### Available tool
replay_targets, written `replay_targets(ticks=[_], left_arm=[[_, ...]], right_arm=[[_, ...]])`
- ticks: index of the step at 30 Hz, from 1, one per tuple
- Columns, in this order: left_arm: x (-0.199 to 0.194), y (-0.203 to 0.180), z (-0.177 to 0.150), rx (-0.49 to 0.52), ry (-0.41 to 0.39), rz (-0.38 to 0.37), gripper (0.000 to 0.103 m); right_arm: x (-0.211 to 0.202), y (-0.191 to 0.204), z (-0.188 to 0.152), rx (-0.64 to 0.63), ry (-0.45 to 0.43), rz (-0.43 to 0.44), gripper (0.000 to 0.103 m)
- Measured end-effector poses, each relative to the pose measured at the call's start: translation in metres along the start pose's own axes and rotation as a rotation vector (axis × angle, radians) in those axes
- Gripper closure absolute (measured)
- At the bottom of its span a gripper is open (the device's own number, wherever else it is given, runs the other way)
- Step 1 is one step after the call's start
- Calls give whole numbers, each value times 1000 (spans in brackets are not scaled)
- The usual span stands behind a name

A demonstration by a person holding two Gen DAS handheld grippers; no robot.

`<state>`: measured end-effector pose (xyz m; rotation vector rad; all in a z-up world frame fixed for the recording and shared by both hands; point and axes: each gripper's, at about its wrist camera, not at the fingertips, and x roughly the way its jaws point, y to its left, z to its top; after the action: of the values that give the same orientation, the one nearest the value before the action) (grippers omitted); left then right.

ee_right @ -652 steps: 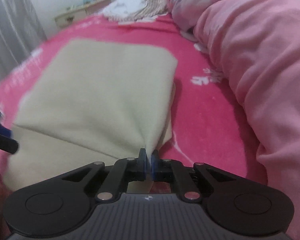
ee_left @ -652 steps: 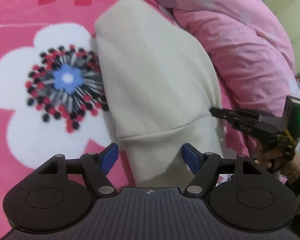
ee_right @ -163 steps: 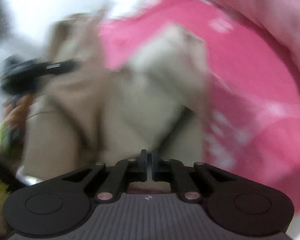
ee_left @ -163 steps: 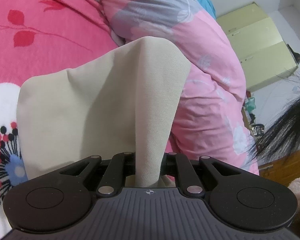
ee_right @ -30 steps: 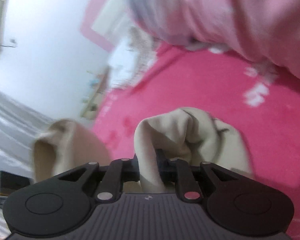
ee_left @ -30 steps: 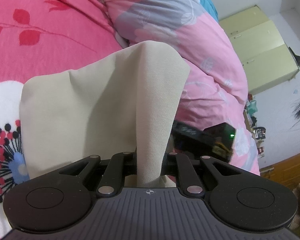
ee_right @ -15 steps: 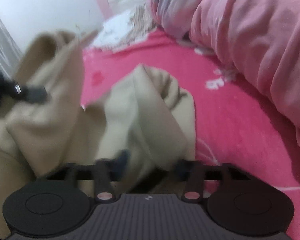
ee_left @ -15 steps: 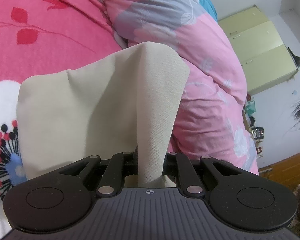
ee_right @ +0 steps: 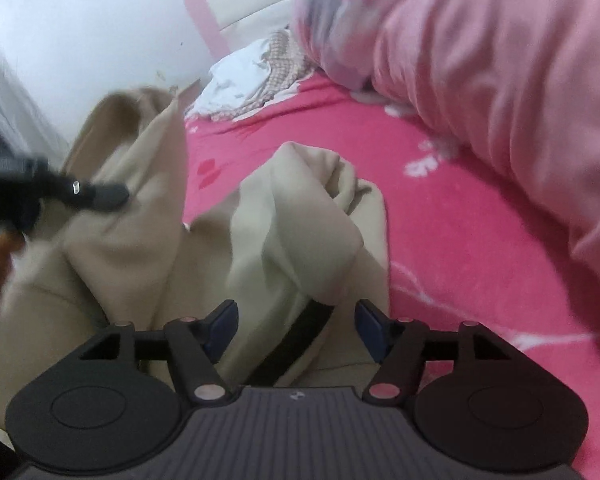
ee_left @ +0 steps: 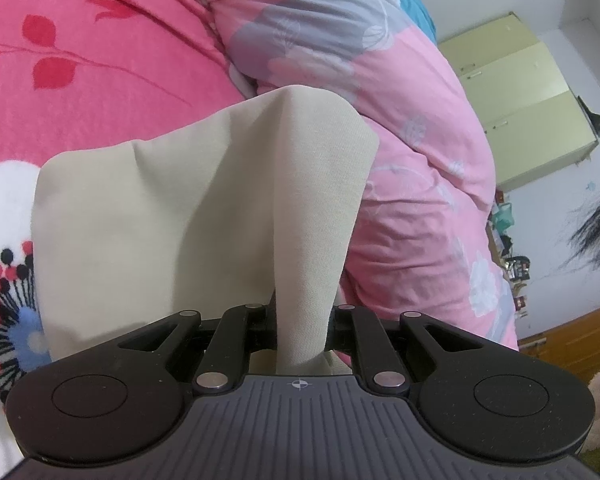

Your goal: Fold clothes

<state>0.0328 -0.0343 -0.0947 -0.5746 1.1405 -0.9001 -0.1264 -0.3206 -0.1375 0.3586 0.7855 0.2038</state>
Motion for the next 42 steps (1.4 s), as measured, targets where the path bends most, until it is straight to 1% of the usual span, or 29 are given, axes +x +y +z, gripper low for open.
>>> replay_targets(ticks=[4,6,7,11,13,14,16,18,20,22,26,28,31,35,37,38,39,42], left_arm=[[-1,0,-1,1,0,-1,92],[-3,1,-1,0,-4,-1,92],[-4,1,-1,0,-6,-1,92],[-2,1,-1,-4,-6,-2,92],[0,1,-1,0,-4,-1,92],[0,0,-1,2,-3,-1,92],[-1,1,0,-1,-4,-2,92],[-1,1,0,-3,-5,-3,92],[-1,1,-1,-2,-6,-3,92],[-1,1,-1,0,-7,-2,92],[0,1,0,0,-6,-4,92],[1,0,0,2,-6,-5,92],[2,1,0,0,-6,-6,92],[2,1,0,3,-6,-7,92],[2,2,1,3,-5,-7,92],[2,2,1,2,-5,-7,92],[2,3,1,1,-4,-7,92],[2,3,1,1,-4,-9,92]], right_arm=[[-3,-14,3,78,-21,-91,37],[-10,-18,4,60,-46,-128,37],[-13,-16,5,34,-65,-144,37],[-23,10,2,-173,-176,-185,34],[-24,25,-4,-292,-208,-189,34],[-22,30,-7,-336,-209,-187,34],[-18,34,-10,-378,-190,-186,34],[-9,31,-11,-377,-147,-203,36],[-4,25,-9,-336,-123,-201,37],[-2,20,-6,-308,-122,-193,39],[-4,24,-2,-342,-170,-214,41],[-5,25,1,-360,-188,-222,38],[3,24,0,-378,-152,-214,38],[6,20,-1,-348,-120,-210,38],[7,18,-1,-334,-110,-199,42],[8,18,-1,-335,-99,-194,50],[10,17,-1,-334,-83,-196,54],[11,11,-1,-285,-53,-194,57]])
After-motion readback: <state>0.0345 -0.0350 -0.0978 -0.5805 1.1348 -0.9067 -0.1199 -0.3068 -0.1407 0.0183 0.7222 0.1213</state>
